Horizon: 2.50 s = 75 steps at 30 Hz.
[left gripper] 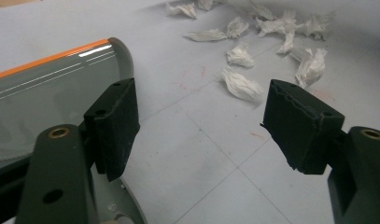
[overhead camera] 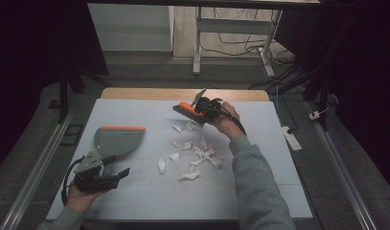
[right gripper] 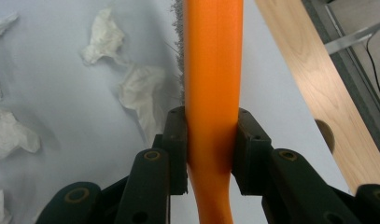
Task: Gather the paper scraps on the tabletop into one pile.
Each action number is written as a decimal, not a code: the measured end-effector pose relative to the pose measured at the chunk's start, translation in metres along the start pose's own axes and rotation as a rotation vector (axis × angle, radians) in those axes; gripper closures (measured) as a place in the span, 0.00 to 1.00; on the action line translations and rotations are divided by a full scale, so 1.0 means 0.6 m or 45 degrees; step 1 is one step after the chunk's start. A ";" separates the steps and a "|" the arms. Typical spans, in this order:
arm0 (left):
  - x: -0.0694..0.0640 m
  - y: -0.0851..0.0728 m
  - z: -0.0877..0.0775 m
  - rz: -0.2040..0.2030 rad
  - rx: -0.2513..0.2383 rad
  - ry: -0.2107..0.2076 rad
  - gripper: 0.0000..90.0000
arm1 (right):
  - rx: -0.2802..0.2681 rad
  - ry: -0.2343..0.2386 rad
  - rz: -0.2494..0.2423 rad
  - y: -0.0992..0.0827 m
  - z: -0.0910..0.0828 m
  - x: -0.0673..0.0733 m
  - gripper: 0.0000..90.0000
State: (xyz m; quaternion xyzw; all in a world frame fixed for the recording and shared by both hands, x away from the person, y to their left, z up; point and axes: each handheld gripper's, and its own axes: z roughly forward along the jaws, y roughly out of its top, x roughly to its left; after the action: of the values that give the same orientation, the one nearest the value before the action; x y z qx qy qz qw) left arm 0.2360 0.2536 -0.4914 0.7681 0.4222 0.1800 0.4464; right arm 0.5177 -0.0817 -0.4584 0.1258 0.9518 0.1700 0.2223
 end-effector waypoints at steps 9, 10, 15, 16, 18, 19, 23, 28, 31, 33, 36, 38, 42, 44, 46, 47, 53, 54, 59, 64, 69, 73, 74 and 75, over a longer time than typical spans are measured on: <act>0.002 -0.001 0.001 -0.013 0.003 -0.005 0.31 | 0.169 0.087 -0.276 0.016 -0.010 0.063 0.78; 0.002 -0.001 0.001 -0.014 0.002 -0.006 0.31 | 0.174 0.117 -0.294 0.013 -0.018 0.066 0.78; 0.001 0.000 0.000 -0.012 -0.004 -0.008 0.31 | 0.109 0.177 -0.305 -0.014 -0.065 0.076 0.78; 0.002 0.000 0.001 -0.012 -0.002 -0.010 0.31 | 0.093 0.162 -0.297 -0.019 -0.074 0.076 0.77; 0.002 0.001 0.003 -0.014 0.000 -0.013 0.31 | 0.017 0.136 -0.258 -0.028 -0.087 0.069 0.77; 0.003 0.001 0.004 -0.016 0.000 -0.016 0.31 | -0.026 0.132 -0.236 -0.032 -0.092 0.063 0.77; 0.002 0.002 0.005 -0.011 0.001 -0.014 0.31 | -0.114 0.135 -0.053 -0.050 -0.105 0.045 0.77; 0.004 0.002 0.006 -0.015 0.003 -0.018 0.31 | -0.184 0.156 0.108 -0.069 -0.108 0.032 0.77; 0.004 0.002 0.006 -0.016 0.002 -0.017 0.31 | -0.221 0.173 0.163 -0.074 -0.112 0.029 0.77; 0.005 0.002 0.006 -0.016 0.003 -0.017 0.31 | -0.250 0.215 0.212 -0.074 -0.117 0.028 0.77; 0.006 0.001 0.006 -0.017 0.003 -0.018 0.31 | -0.307 0.312 0.265 -0.068 -0.126 0.037 0.77; 0.007 0.001 0.006 -0.020 0.001 -0.018 0.31 | -0.310 0.393 0.289 -0.060 -0.130 0.050 0.77; 0.007 0.001 0.004 -0.019 -0.013 -0.006 0.31 | -0.270 0.484 0.271 -0.039 -0.127 0.092 0.77; 0.008 0.001 0.001 -0.022 -0.027 -0.001 0.32 | -0.258 0.529 0.276 -0.030 -0.122 0.112 0.77; 0.009 0.001 0.000 -0.026 -0.030 0.002 0.32 | -0.239 0.584 0.289 -0.019 -0.119 0.134 0.77; 0.009 0.001 0.000 -0.026 -0.029 0.003 0.32 | -0.235 0.612 0.296 -0.012 -0.117 0.148 0.77; 0.010 -0.001 0.002 -0.023 -0.020 0.002 0.32 | -0.194 0.680 0.286 0.017 -0.106 0.202 0.77; 0.010 -0.001 0.002 -0.022 -0.018 0.000 0.32 | -0.192 0.696 0.280 0.021 -0.102 0.209 0.77; 0.010 -0.001 0.003 -0.019 -0.008 0.002 0.32 | -0.138 0.710 0.236 0.042 -0.085 0.243 0.77; 0.009 -0.002 0.004 -0.017 -0.007 0.004 0.32 | -0.124 0.696 0.255 0.053 -0.070 0.253 0.77; 0.008 -0.002 0.004 -0.012 -0.004 0.000 0.32 | -0.073 0.643 0.302 0.048 -0.059 0.237 0.77; 0.007 -0.002 0.004 -0.010 -0.003 0.001 0.32 | -0.062 0.570 0.329 0.038 -0.062 0.221 0.77; 0.007 -0.002 0.004 -0.010 -0.003 0.000 0.32 | -0.063 0.542 0.338 0.035 -0.064 0.216 0.77; 0.007 -0.002 0.004 -0.009 -0.003 0.000 0.32 | -0.065 0.520 0.347 0.032 -0.066 0.212 0.77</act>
State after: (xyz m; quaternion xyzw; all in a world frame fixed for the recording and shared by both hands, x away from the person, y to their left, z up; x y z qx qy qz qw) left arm 0.2397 0.2559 -0.4942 0.7660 0.4248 0.1790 0.4481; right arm 0.3920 -0.0348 -0.4659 0.2102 0.9466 0.2444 0.0035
